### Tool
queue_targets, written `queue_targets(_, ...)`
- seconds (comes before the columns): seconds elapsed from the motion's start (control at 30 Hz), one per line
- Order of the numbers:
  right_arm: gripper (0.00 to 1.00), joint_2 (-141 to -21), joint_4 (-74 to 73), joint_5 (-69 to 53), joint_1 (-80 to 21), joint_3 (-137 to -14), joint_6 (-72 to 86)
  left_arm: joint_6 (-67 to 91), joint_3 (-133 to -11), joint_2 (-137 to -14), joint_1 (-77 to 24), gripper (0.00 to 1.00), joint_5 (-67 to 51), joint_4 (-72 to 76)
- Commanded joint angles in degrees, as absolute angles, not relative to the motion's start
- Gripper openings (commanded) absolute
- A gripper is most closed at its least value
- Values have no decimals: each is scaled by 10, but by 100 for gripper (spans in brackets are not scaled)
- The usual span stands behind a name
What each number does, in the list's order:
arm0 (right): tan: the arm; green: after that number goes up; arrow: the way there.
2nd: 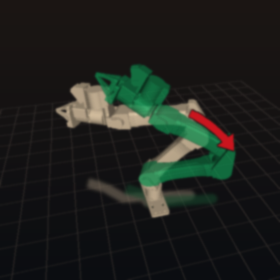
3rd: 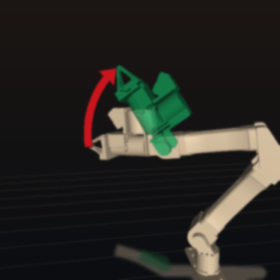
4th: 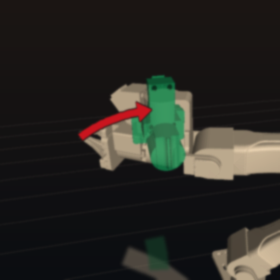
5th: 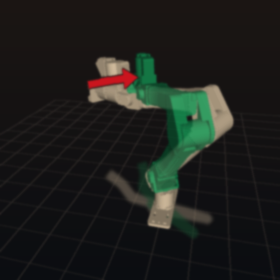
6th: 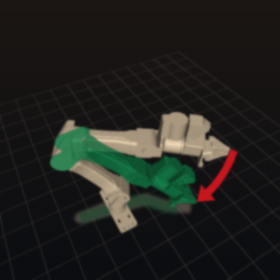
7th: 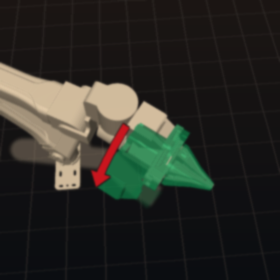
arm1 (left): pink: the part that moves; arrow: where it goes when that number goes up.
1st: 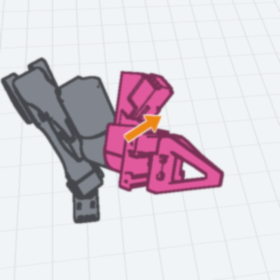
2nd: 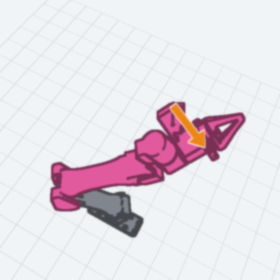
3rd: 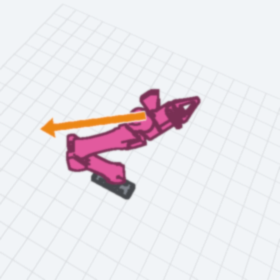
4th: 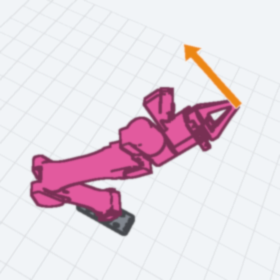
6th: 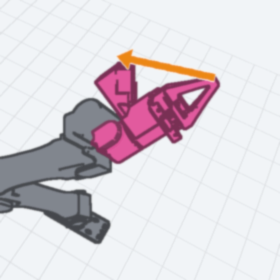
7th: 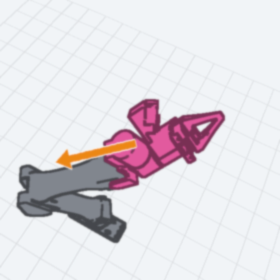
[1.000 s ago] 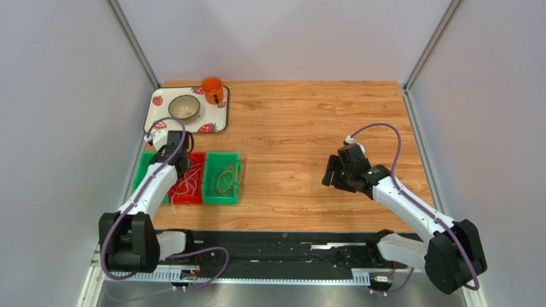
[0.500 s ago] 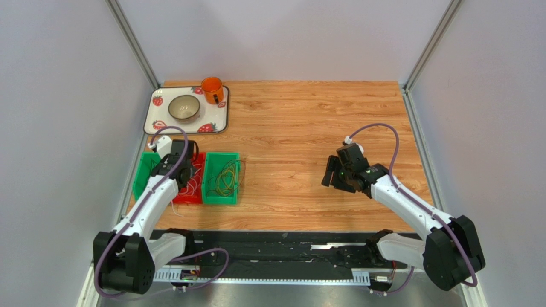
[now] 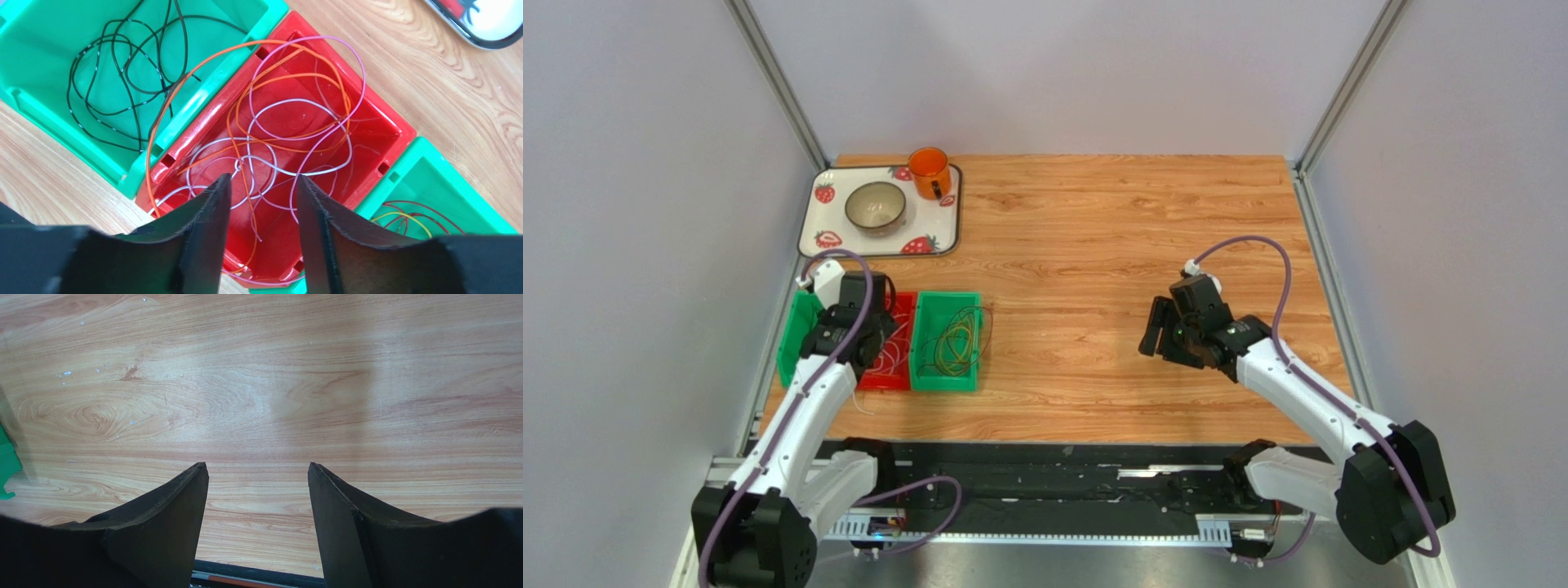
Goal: Untangle the cables
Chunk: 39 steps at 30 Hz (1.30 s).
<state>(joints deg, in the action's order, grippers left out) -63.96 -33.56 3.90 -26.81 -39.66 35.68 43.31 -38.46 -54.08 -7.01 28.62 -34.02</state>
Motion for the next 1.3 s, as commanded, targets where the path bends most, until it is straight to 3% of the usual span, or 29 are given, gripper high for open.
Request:
queue_targets(0.0,65,-624,-328,34,-266,-396,363,425,-403,-517,-72,61,279,-346)
queue_targets(0.1,65,-621,-330,33,-266,-397,363,419,-405,-491,-79,72,281,-350)
queue_targets(0.2,65,-620,-330,33,-267,-397,365,411,-419,-461,-84,76,278,-364)
queue_targets(0.7,65,-595,-333,10,-268,-446,338,243,-618,-401,-98,78,143,-526)
queue_targets(1.0,73,-455,-221,-135,-279,-400,311,147,-545,-279,-108,79,-36,-456)
queue_targets(1.27,81,-351,-152,-149,-280,-350,370,154,-519,-238,-108,79,-13,-442)
